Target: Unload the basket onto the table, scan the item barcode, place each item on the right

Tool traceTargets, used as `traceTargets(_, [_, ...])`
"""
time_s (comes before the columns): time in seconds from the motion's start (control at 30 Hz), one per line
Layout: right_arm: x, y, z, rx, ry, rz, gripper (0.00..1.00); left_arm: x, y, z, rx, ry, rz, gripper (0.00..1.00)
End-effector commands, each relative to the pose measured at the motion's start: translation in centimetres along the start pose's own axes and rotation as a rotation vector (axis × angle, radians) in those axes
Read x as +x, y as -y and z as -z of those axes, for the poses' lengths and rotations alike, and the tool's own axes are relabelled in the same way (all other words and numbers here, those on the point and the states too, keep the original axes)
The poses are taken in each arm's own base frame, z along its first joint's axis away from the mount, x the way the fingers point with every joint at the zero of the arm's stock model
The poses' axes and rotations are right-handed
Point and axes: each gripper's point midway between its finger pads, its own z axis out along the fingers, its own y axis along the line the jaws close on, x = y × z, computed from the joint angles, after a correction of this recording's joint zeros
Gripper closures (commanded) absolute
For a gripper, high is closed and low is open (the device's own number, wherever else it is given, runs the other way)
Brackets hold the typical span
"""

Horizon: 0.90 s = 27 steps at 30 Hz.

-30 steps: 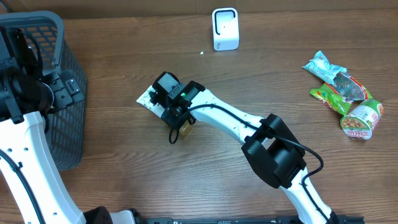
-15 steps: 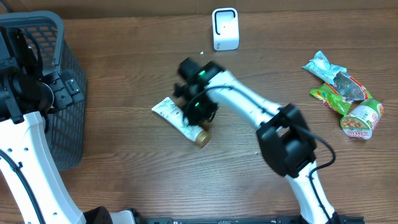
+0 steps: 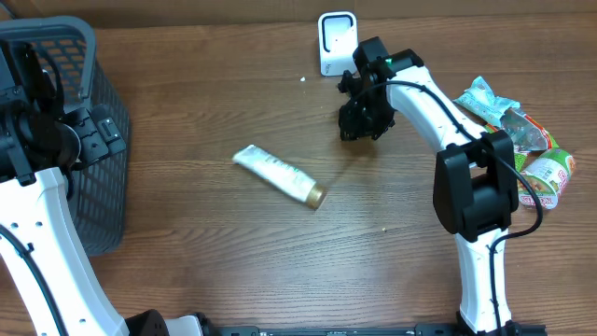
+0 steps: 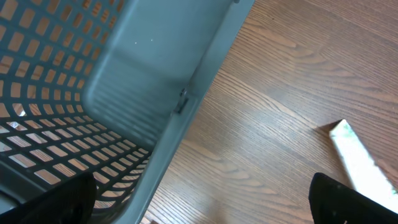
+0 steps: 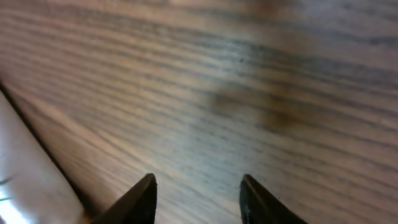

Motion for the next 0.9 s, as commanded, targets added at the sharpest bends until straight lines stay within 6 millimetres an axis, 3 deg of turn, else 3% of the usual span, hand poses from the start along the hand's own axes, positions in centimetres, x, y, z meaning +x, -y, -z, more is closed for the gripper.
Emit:
traceTargets(0.0, [-1.2,-3.0,1.3,-0.018,0.034,0.117,0.52,0.0,-0.1,0.0,0.003,0.001,-0.013,0.00])
traceTargets(0.13, [-0.7,-7.7,2.0,0.032,0.020,0.302,0.38,0.0,-0.1,0.0,0.003,0.001,-0.013,0.00])
traceTargets(0.5, [2.4,-16.5,-0.6,0.411,0.033,0.633,0.41,0.0,-0.1,0.0,0.003,0.001,-0.013,0.00])
traceTargets(0.7, [3.6,-18.8,-2.6,0.602,0.097,0.738,0.42,0.0,-0.1,0.0,0.003,0.001,-0.014,0.00])
traceTargets(0.87, [4.9,-18.4,-5.1,0.611,0.079,0.762,0.37,0.0,-0.1,0.0,0.003,0.001,-0.013,0.00])
